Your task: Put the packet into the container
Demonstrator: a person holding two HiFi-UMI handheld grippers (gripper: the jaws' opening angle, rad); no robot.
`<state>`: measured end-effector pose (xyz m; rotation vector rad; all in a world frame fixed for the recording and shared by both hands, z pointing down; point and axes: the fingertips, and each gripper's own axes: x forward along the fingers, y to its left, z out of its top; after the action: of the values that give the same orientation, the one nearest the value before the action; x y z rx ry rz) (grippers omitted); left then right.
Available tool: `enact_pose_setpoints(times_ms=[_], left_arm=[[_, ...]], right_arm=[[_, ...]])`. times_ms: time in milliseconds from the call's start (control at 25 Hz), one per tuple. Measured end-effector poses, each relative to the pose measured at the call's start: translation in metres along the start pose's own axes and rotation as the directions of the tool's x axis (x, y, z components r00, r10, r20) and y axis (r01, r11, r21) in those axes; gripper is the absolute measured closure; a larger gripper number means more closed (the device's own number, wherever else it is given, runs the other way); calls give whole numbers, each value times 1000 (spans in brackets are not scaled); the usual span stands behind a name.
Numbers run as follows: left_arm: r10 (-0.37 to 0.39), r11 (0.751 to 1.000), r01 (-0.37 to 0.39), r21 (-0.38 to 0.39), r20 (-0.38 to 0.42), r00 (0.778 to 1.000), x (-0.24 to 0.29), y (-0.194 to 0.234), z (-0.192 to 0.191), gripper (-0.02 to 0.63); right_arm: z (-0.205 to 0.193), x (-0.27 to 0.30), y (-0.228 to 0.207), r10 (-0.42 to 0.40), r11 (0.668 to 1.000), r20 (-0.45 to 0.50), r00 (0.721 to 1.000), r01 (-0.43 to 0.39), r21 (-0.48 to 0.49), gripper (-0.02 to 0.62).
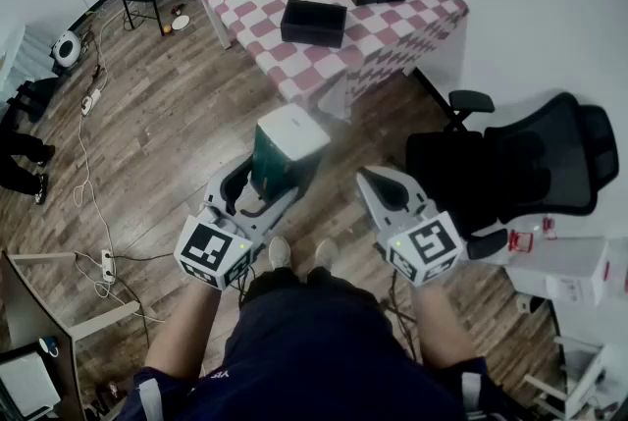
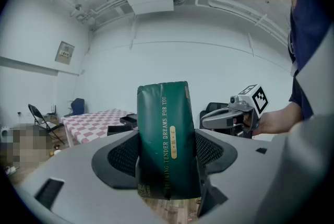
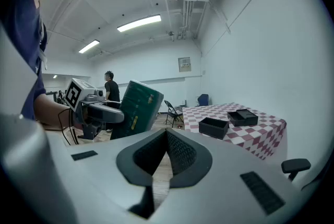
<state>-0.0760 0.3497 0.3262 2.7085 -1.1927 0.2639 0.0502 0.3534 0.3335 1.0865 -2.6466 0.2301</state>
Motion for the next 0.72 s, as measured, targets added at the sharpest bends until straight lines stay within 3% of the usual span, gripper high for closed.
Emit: enact_pose_setpoints(times_ms=[280,720], left_arm=[[18,1000,-19,-18,-48,999,6,-1,-5,255],[16,1000,-16,-3,-1,1000,38,-23,1,259]], right_arm=[[-3,2,-9,-7,1000,1,1000,7,4,578],[-8,-17,-45,-1,1000,24,1000,0,25,577]])
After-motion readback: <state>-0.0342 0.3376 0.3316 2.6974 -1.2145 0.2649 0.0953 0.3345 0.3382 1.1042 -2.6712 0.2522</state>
